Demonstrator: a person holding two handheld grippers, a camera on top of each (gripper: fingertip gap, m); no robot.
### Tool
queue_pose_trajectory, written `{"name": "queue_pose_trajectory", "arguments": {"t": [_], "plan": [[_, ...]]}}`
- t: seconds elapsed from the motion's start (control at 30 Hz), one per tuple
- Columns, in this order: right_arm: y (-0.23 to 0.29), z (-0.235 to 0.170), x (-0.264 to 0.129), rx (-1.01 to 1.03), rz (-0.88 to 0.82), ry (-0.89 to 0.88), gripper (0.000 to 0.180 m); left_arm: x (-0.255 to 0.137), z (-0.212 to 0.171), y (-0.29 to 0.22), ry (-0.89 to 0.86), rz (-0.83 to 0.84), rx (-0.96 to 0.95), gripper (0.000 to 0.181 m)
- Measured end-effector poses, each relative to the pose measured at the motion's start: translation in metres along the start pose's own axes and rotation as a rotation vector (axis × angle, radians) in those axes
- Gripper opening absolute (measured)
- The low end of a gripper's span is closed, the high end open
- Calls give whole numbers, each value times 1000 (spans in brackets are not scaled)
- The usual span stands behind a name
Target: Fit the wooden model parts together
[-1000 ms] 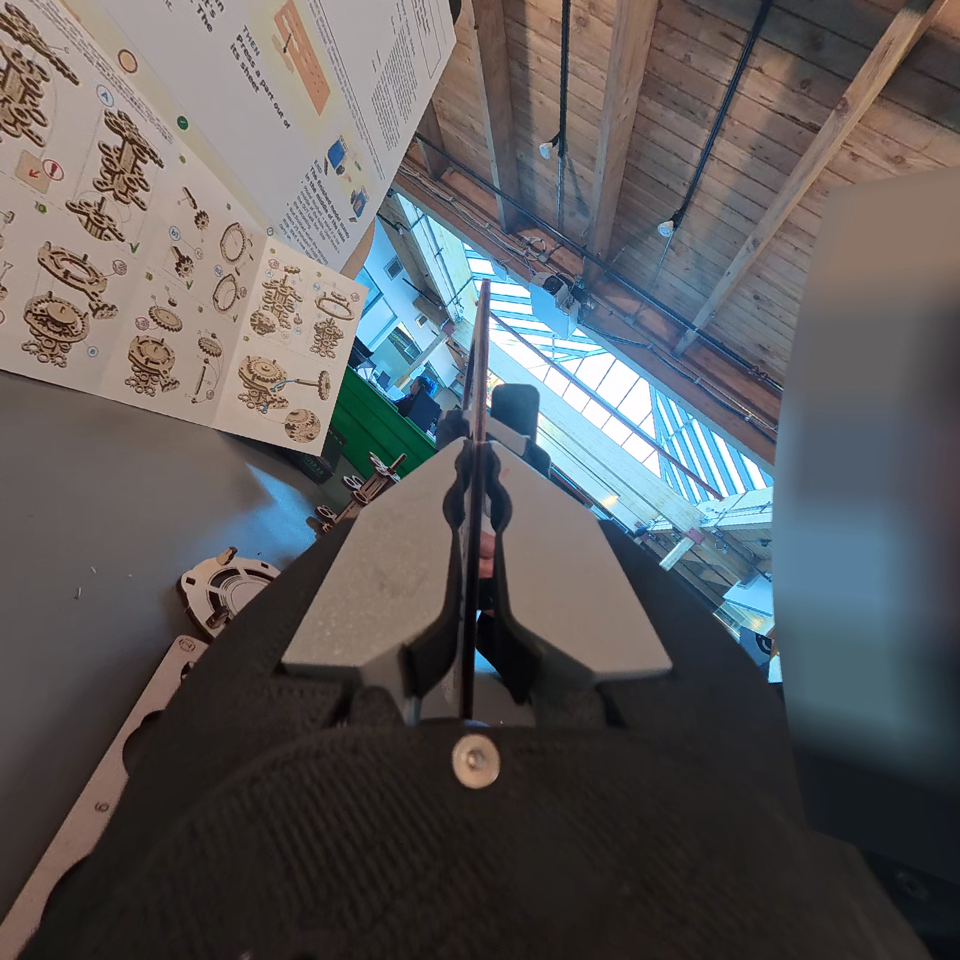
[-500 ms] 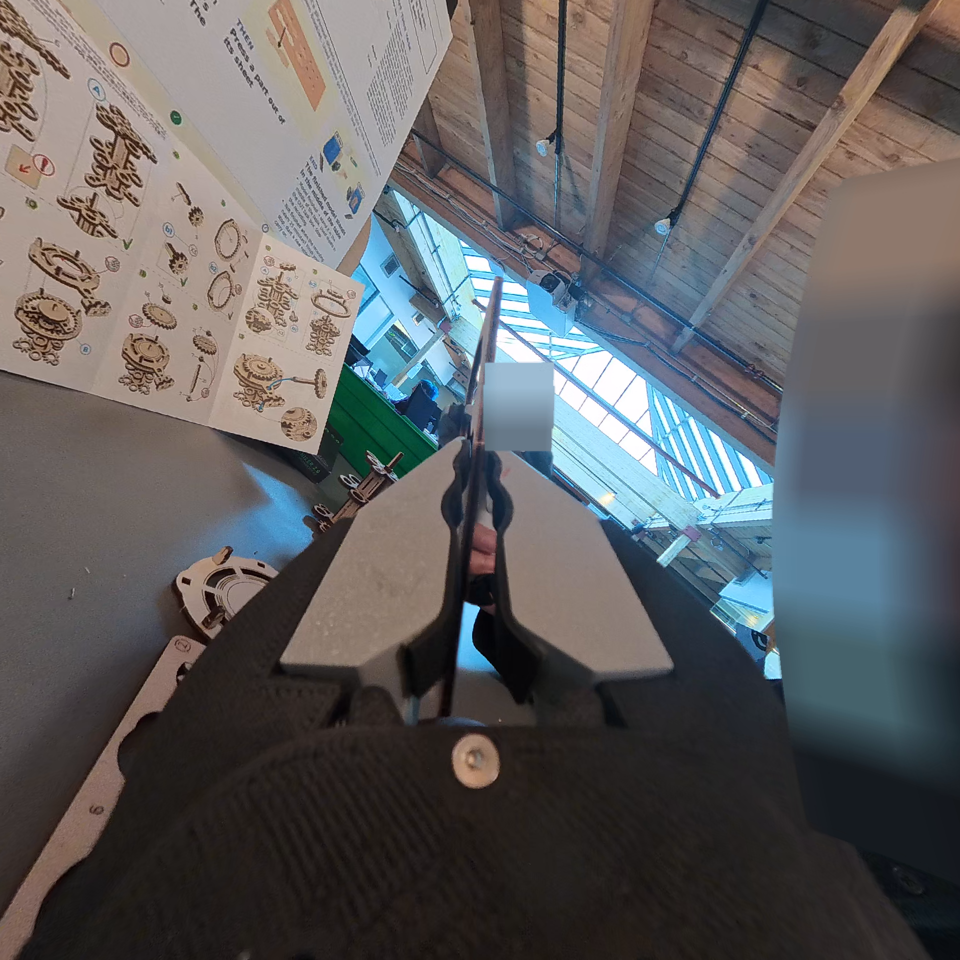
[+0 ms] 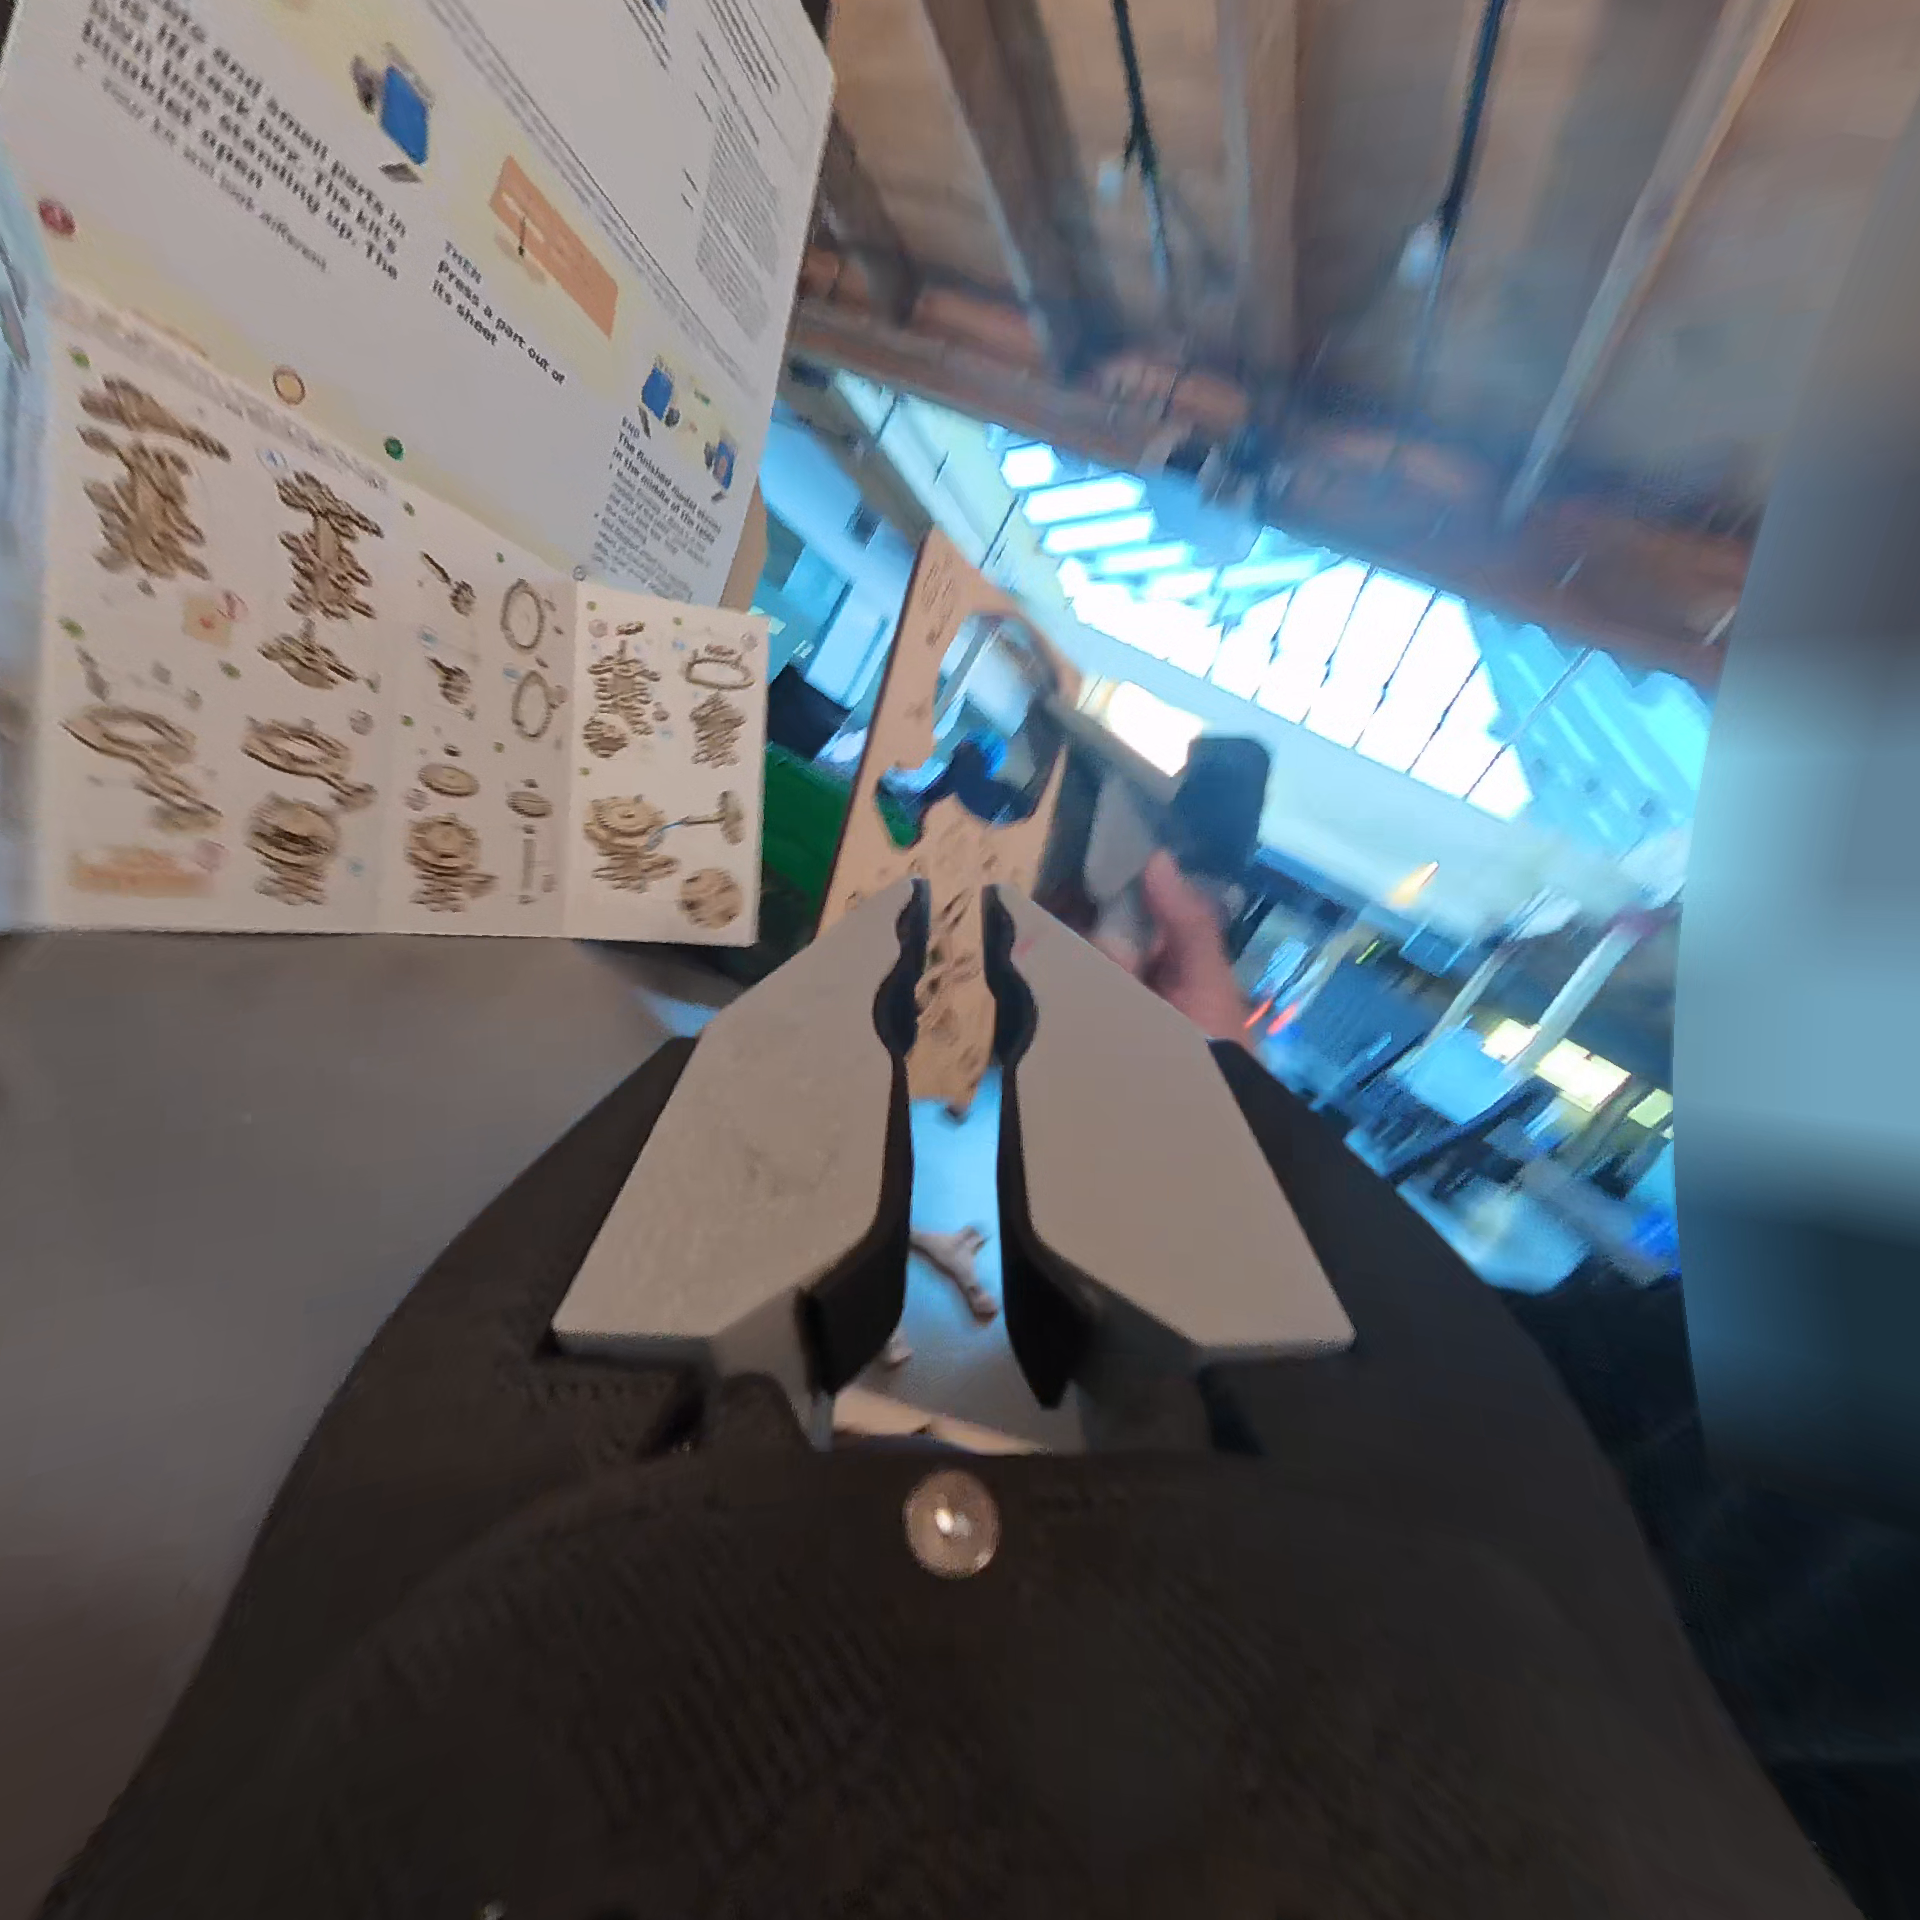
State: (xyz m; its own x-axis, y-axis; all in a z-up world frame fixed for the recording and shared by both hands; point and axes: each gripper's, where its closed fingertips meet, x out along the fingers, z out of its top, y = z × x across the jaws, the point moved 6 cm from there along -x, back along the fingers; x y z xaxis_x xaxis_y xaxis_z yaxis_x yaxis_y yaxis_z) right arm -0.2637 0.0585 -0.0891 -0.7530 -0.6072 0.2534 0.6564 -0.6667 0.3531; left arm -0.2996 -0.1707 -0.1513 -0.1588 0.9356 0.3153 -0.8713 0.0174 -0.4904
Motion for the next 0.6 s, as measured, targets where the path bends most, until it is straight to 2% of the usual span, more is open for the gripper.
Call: {"name": "queue_pose_trajectory", "arguments": {"t": [0.1,0.23,0.37,0.5,0.6], "plan": [[0,9,-7,-37,-33,-53,0,-6,0,1,123,25,155,6],[-2,20,-17,-63,-68,-110,0,-11,-6,0,323,9,260,0],[-5,32,-31,-102,-131,-192,0,-16,-30,-8,646,-55,282,4],[-8,45,-46,-126,-178,-273,0,-24,-57,-2,916,16,460,1],[-9,49,-52,-127,-195,-298,0,-28,-71,4,1049,49,472,0]]}}
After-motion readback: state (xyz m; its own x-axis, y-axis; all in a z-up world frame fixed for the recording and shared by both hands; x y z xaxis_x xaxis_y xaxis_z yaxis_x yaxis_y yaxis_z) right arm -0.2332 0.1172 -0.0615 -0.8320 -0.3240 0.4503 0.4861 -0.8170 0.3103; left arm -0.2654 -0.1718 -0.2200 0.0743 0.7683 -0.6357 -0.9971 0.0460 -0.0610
